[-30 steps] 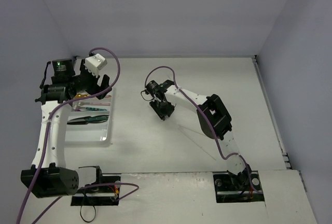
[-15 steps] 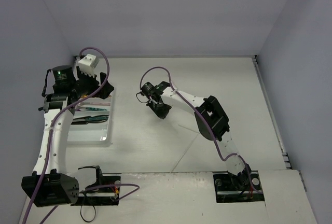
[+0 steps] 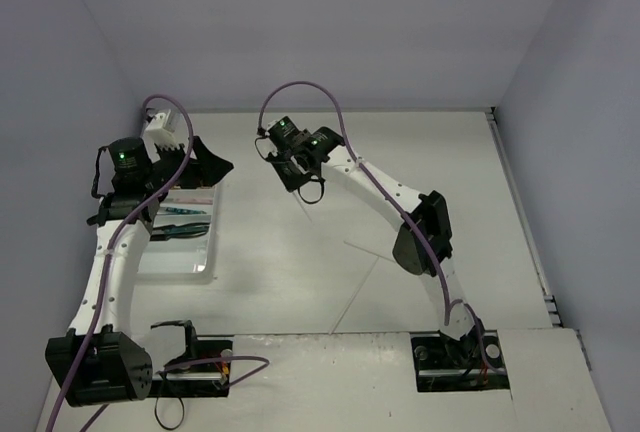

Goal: Sort the eating utensils into containers

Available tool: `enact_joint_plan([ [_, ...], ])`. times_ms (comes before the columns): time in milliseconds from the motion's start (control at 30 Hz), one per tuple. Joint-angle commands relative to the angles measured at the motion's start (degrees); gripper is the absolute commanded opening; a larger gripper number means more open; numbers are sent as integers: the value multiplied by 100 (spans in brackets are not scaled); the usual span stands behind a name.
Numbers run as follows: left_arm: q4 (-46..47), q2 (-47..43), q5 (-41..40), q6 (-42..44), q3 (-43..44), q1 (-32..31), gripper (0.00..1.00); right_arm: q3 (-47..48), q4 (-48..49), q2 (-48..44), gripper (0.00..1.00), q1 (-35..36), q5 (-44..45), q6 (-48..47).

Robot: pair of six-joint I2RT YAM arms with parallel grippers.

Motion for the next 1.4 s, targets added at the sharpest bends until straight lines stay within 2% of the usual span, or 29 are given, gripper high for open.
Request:
enact_joint_plan([
  [0,1182,81,256,-938,62,42,73,448,174,-460,0,-29,-684,224],
  [300,1609,593,390,-1497,215,-87,73,640,484,-606,0,16,-1352,355],
  [600,1832,994,309,-1801,286,-397,73,774,549,-653,0,107,-1577,340],
  [733,2013,1174,300,-2006,342,-450,69,764,567,-670,0,136,-1668,304],
  [867,2135,1290,382,-2104,417,-459,59,723,574,-678,0,185,-1712,254],
  [900,2185,1314,406,-2143,418,-459,53,713,575,-684,0,196,-1711,243],
  [1067,2480,1400,551,-2386,367,-459,21,729,582,-677,0,230,-1704,184],
  [1100,2506,1400,573,-2410,365,-459,10,731,578,-667,0,230,-1702,176],
  [1167,2511,1385,611,-2426,358,-452,1,731,575,-662,0,238,-1709,173],
  [1200,2511,1370,629,-2433,350,-451,0,718,569,-662,5,233,-1711,186],
  [1233,2518,1359,660,-2429,348,-444,0,707,567,-655,19,230,-1697,197],
  [1267,2520,1328,730,-2343,353,-431,0,693,567,-681,51,230,-1648,227],
  [1300,2506,1302,838,-2259,364,-395,0,676,567,-722,73,227,-1583,254],
  [1333,2460,1282,956,-2186,382,-355,0,658,567,-758,83,222,-1527,271],
  [1367,2273,1255,1044,-1966,443,-337,0,637,567,-772,84,218,-1505,280],
])
